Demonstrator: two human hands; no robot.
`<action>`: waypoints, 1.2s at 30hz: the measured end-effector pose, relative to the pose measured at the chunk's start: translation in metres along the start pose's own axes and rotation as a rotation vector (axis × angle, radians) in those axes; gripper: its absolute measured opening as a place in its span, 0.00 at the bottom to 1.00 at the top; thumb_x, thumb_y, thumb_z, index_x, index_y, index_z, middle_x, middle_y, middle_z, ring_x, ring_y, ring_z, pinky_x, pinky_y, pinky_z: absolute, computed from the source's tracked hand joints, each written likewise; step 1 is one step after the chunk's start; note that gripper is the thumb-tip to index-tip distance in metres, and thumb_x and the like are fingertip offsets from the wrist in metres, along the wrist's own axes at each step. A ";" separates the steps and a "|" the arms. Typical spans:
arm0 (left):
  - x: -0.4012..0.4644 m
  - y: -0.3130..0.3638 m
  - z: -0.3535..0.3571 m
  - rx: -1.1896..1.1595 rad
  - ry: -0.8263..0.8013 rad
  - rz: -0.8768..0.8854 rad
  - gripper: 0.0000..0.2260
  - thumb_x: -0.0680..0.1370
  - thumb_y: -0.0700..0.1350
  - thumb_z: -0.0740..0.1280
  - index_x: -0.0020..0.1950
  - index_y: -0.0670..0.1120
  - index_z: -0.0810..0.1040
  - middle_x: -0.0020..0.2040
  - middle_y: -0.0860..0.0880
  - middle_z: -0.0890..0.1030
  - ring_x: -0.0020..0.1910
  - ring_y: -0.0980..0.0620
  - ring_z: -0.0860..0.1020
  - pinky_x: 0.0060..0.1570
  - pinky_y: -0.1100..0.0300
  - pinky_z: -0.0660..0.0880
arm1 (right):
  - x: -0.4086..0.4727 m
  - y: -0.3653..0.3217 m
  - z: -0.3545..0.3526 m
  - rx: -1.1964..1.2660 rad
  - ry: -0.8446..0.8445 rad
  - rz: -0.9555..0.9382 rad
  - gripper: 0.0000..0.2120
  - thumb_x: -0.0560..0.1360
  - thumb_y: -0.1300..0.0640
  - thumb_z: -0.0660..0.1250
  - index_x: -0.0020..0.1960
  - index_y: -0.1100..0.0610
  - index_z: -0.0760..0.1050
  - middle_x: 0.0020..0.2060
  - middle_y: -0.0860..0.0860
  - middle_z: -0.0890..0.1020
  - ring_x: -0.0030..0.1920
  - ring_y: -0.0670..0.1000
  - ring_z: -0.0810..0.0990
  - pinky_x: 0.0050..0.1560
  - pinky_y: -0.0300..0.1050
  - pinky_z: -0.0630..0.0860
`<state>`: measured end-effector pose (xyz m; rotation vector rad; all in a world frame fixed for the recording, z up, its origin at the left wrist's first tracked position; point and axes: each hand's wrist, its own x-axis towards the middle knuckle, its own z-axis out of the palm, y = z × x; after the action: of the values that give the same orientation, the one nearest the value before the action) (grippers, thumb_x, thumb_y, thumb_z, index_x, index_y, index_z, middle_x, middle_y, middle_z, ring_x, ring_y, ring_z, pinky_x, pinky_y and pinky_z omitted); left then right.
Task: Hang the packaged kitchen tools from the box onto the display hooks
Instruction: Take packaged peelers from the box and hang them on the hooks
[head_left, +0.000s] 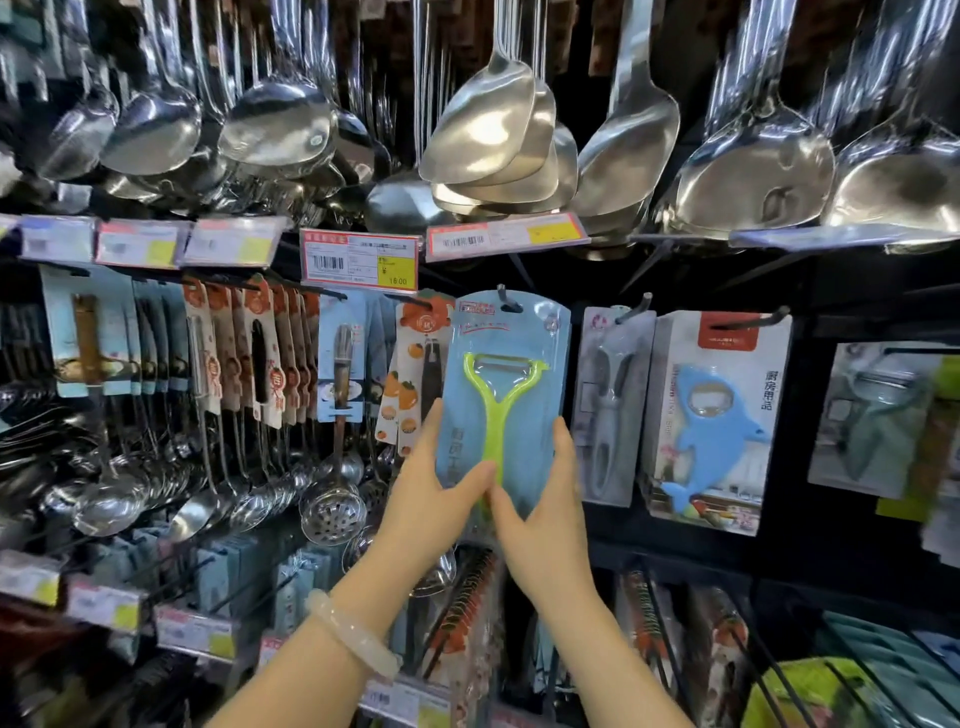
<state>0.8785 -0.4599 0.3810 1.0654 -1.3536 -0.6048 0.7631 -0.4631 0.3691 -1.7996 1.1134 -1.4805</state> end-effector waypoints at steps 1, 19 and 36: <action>0.004 0.001 0.001 0.032 -0.008 -0.017 0.34 0.77 0.41 0.67 0.77 0.55 0.53 0.55 0.71 0.67 0.50 0.74 0.71 0.40 0.82 0.69 | 0.005 0.001 0.000 -0.028 -0.006 0.016 0.39 0.77 0.54 0.65 0.76 0.45 0.42 0.63 0.39 0.58 0.58 0.36 0.61 0.41 0.17 0.64; -0.088 -0.007 0.063 1.244 -0.310 -0.057 0.32 0.79 0.44 0.58 0.78 0.48 0.43 0.78 0.44 0.45 0.77 0.44 0.46 0.75 0.50 0.47 | -0.069 0.036 -0.050 -0.931 -0.354 0.092 0.39 0.76 0.61 0.64 0.77 0.53 0.43 0.75 0.56 0.48 0.75 0.57 0.49 0.73 0.47 0.50; -0.342 0.040 0.286 1.109 -0.894 0.243 0.33 0.78 0.47 0.63 0.78 0.47 0.49 0.76 0.42 0.54 0.74 0.42 0.55 0.71 0.49 0.54 | -0.341 0.068 -0.306 -1.129 -0.222 0.479 0.35 0.77 0.59 0.63 0.77 0.54 0.46 0.74 0.57 0.53 0.75 0.57 0.51 0.72 0.51 0.52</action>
<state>0.5352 -0.2208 0.2202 1.5078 -2.7249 -0.0616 0.4334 -0.1780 0.2126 -2.0080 2.3004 -0.2977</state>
